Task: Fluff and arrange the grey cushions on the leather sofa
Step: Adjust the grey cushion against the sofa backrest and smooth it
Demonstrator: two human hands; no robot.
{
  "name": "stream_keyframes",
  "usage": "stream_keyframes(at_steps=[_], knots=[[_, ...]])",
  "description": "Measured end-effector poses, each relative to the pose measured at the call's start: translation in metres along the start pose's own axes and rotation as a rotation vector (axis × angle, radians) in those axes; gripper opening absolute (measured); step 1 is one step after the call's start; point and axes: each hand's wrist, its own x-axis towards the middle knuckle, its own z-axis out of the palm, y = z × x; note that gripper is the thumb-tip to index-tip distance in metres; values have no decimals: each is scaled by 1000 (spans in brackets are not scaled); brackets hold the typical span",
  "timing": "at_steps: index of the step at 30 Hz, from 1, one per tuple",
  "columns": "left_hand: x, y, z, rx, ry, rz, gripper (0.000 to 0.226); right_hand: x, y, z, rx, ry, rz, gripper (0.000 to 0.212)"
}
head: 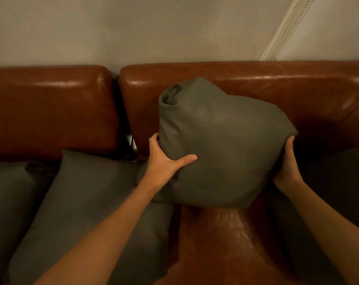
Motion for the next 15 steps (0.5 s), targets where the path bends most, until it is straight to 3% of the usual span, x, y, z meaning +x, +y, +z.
stream_keyframes(at_steps=[5, 10, 12, 15], knots=[[-3, -2, 11, 80, -46, 31, 120, 0, 7, -6, -25, 114, 34, 103], [-9, -1, -10, 170, -163, 7, 119, 0, -11, 21, -235, 508, -181, 64], [-15, -3, -25, 184, -155, -35, 118, -10, -20, 40, -292, 512, -347, 59], [-25, -4, -54, 150, -102, -98, 110, -33, -33, 79, -377, 362, -566, 50]])
